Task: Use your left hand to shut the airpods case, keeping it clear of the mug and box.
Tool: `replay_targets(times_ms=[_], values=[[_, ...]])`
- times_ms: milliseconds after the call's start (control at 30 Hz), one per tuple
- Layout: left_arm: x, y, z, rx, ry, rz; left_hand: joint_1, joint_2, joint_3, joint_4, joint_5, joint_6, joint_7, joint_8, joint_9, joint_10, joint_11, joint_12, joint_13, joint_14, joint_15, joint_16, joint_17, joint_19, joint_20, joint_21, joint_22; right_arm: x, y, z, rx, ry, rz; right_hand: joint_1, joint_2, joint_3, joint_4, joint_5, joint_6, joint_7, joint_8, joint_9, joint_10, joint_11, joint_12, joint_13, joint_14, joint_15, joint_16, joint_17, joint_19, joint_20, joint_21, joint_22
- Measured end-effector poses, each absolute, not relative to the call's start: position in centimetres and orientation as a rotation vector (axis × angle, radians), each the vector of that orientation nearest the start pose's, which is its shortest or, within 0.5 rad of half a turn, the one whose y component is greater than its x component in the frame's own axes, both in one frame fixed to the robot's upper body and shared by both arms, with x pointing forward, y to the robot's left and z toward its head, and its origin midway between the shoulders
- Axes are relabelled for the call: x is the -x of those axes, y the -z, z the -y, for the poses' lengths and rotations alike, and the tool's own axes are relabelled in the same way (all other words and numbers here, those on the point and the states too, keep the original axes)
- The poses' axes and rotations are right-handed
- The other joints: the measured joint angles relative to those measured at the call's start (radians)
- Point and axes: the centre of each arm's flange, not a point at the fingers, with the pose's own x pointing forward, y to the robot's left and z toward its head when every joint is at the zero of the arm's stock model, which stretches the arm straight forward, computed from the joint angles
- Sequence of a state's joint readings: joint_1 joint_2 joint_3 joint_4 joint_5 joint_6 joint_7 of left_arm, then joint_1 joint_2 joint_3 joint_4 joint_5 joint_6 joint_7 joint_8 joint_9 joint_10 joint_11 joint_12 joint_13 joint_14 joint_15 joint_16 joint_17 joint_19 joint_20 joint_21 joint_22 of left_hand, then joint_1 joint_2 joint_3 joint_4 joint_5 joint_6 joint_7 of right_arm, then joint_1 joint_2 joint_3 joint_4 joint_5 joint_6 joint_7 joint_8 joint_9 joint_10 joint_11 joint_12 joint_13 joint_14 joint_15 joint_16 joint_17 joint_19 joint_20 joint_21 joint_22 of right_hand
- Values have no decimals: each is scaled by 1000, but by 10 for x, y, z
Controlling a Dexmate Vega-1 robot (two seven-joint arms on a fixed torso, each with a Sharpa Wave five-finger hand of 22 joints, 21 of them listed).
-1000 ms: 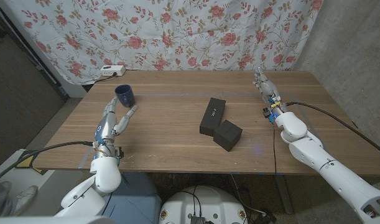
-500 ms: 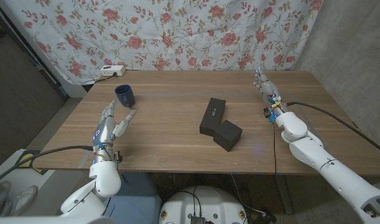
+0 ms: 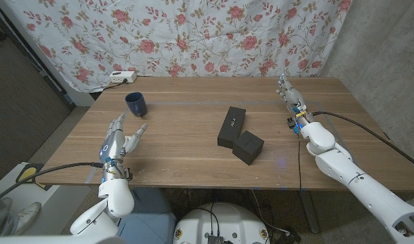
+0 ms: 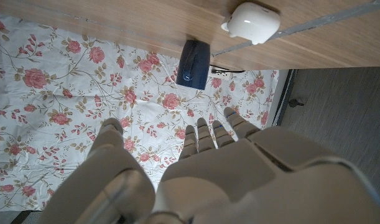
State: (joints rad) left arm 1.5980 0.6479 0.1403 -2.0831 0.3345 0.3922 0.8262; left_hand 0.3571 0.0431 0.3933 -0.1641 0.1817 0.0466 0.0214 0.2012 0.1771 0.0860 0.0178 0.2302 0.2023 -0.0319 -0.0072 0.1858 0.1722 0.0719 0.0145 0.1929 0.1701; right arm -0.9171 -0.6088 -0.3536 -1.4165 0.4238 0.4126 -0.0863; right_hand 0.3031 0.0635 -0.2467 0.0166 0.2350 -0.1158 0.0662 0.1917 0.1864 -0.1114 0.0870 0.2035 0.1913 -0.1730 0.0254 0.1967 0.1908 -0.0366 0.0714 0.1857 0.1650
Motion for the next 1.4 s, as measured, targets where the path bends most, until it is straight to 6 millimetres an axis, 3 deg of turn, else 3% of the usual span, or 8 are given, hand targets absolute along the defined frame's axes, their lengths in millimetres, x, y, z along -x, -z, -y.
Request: replay_targets(times_ms=[200,1400], values=[[-448,146,-343,-830,-720,469,5,-5,0,0,0,34,2,7,0,0,0,0,0,0,0,0,0,0,0,0,0,-613,11,300,209,-131,760,0,0,0,0,0,0,0,0,0,0,0,0,0,0,0,0,0,-6,6,0,0],[-434,164,-382,-832,-763,377,16,-16,-5,4,0,37,13,-2,2,-9,9,0,0,-12,21,-4,0,0,0,0,0,-614,26,293,199,-124,738,4,4,0,0,0,0,0,0,0,0,0,0,-1,0,0,0,0,-16,5,0,0]])
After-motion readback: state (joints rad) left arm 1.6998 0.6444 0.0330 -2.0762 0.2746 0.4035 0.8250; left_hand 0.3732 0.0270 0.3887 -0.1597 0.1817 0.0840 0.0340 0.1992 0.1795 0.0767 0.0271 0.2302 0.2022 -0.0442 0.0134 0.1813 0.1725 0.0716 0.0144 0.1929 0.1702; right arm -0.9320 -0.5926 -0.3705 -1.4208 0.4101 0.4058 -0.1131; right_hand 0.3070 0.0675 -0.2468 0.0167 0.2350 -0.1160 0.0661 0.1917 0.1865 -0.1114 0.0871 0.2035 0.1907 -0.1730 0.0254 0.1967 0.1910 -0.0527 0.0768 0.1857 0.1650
